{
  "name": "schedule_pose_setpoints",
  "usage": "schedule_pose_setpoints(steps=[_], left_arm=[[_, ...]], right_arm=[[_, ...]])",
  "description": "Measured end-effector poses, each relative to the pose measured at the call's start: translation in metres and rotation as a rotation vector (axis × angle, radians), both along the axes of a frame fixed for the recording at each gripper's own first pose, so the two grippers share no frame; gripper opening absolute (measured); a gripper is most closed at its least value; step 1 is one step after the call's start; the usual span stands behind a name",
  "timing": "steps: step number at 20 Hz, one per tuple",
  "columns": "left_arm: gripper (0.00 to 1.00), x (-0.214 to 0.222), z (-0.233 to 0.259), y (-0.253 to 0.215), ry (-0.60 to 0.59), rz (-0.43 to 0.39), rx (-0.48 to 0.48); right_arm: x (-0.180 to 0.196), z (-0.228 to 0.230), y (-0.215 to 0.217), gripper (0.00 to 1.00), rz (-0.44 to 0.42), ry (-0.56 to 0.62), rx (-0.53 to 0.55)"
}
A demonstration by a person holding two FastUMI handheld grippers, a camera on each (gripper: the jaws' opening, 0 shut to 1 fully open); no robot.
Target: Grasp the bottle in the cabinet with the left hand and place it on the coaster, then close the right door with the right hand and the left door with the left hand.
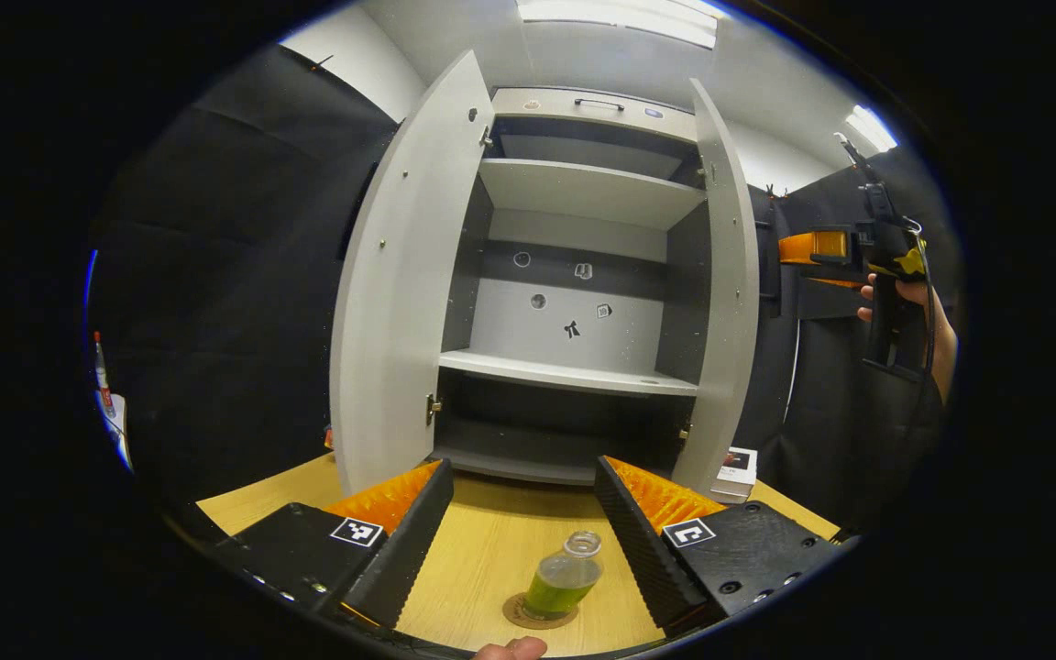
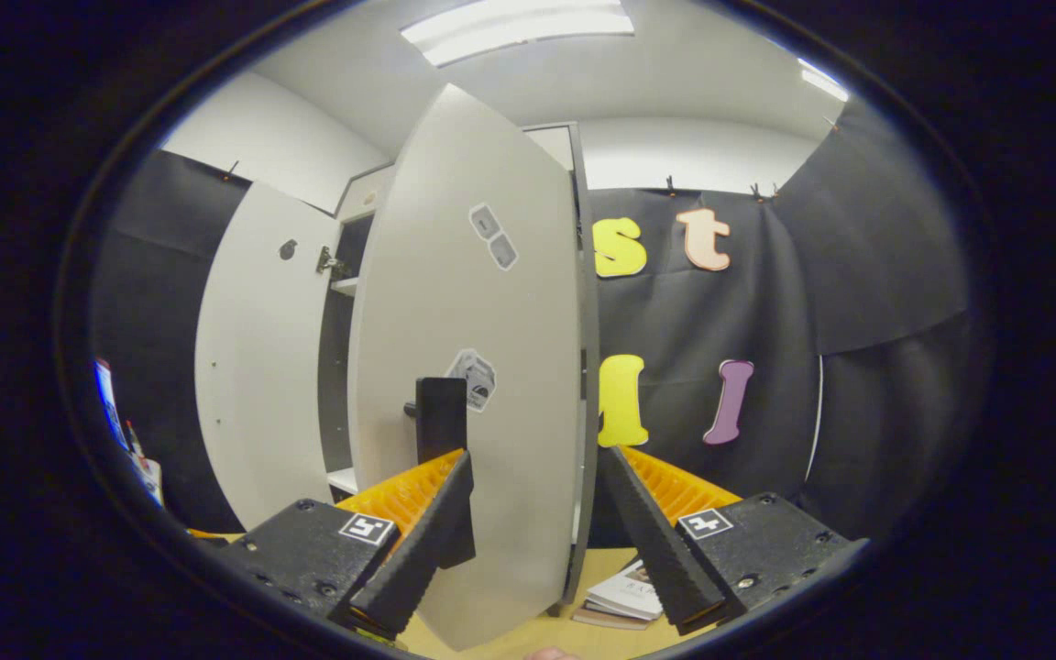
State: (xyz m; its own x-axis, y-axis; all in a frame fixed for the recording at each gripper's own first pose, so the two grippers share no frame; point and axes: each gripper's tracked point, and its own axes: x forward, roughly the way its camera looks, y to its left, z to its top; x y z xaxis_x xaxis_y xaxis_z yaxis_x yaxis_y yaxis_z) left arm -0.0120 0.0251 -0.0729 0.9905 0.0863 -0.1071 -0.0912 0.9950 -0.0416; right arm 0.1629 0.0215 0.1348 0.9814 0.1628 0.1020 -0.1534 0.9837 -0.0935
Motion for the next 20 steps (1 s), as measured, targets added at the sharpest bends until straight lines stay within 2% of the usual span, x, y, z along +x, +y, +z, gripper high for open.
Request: schedule_pose_setpoints(steps=[5, 6, 7, 10, 13, 14, 15, 16, 20], left_arm=[[0.95, -0.002, 0.003, 0.021, -0.012, 0.024, 0.016], [0.95, -0.002, 0.004, 0.025, -0.016, 0.031, 0.017], [0.95, -0.001, 0.006, 0.027, -0.017, 0.038, 0.017], [0.95, -0.006, 0.004, 0.039, -0.011, 0.062, 0.012], [0.95, -0.01, 0.003, 0.049, -0.001, 0.089, 0.011], [0.95, -0.012, 0.002, 0.05, 0.001, 0.096, 0.008], [0.95, -0.013, 0.002, 0.052, 0.003, 0.101, 0.007], [0.95, -0.013, 0.002, 0.053, 0.003, 0.103, 0.007], [0.95, -0.014, 0.006, 0.047, 0.001, 0.09, 0.021]], right_arm=[[0.018, -0.005, 0.04, 0.98, 0.06, 0.006, -0.003], [0.023, -0.007, 0.05, 0.93, 0.077, 0.011, 0.0], [0.028, -0.009, 0.058, 0.98, 0.09, 0.018, -0.001], [0.037, -0.012, 0.073, 0.98, 0.105, 0.026, -0.005], [0.034, -0.01, 0.081, 0.98, 0.12, 0.015, -0.016], [0.031, -0.008, 0.083, 0.93, 0.124, 0.01, -0.021], [0.029, -0.007, 0.083, 0.93, 0.126, 0.007, -0.026], [0.026, -0.006, 0.084, 0.98, 0.127, 0.004, -0.029], [0.003, -0.009, 0.074, 0.98, 0.117, -0.014, -0.029]])
